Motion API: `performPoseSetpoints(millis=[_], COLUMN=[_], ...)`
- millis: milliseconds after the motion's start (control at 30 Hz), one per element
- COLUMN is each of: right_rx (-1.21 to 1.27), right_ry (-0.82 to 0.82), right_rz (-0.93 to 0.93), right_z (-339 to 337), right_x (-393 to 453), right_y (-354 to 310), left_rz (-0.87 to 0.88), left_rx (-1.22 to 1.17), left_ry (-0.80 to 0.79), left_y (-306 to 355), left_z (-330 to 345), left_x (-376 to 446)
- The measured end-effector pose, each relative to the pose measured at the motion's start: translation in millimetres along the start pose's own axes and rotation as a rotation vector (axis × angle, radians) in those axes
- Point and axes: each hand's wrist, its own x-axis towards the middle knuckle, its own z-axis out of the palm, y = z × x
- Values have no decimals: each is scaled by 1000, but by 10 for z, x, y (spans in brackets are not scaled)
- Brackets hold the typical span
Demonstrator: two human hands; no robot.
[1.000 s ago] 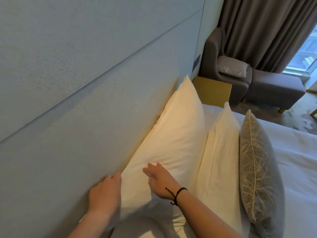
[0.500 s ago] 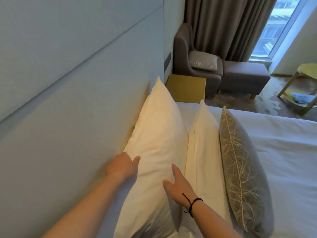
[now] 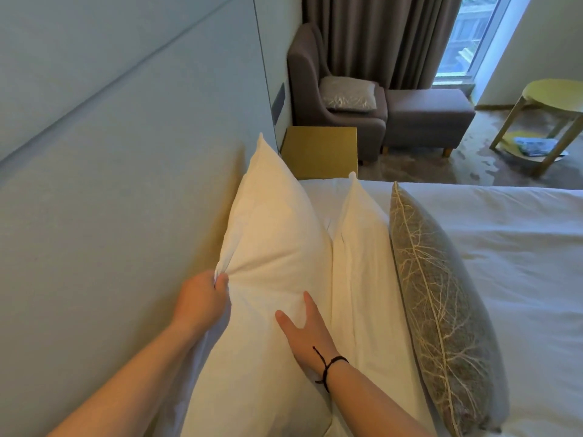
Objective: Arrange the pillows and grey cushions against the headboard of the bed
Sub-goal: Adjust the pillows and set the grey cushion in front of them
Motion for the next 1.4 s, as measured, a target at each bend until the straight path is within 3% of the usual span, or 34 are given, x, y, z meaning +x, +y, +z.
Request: performPoseSetpoints(millis=[267, 500, 600, 700, 900, 1000, 1267, 1400], right_rx=[-16, -258, -389, -616, -1196, -1322, -1564, -1506], right_ry=[-109, -189, -210, -252, -672, -682, -859, -787], right_rz=[-22, -79, -206, -396, -686, -807, -692, -757], right_z=[91, 15, -68, -34, 515, 776, 1199, 1228], right_x=[-107, -196, -220, -274, -558, -647, -705, -705], right_y=[-300, -393, -540, -810, -1213, -1319, -1424, -1526], left_rz=[39, -166, -271, -320, -311, -353, -405, -405], left_rx=[-61, -179, -369, -325, -255, -249, -297, -274], left_ry=[69, -18, -13, -38, -210, -181, -113, -19], left_y=[51, 9, -50, -226, -663, -832, -972, -916], left_z=[-194, -242, -359, -438, -540, -562, -544, -614], left_x=[-250, -271, -549, -1001, -1818, -2143, -2629, -2665])
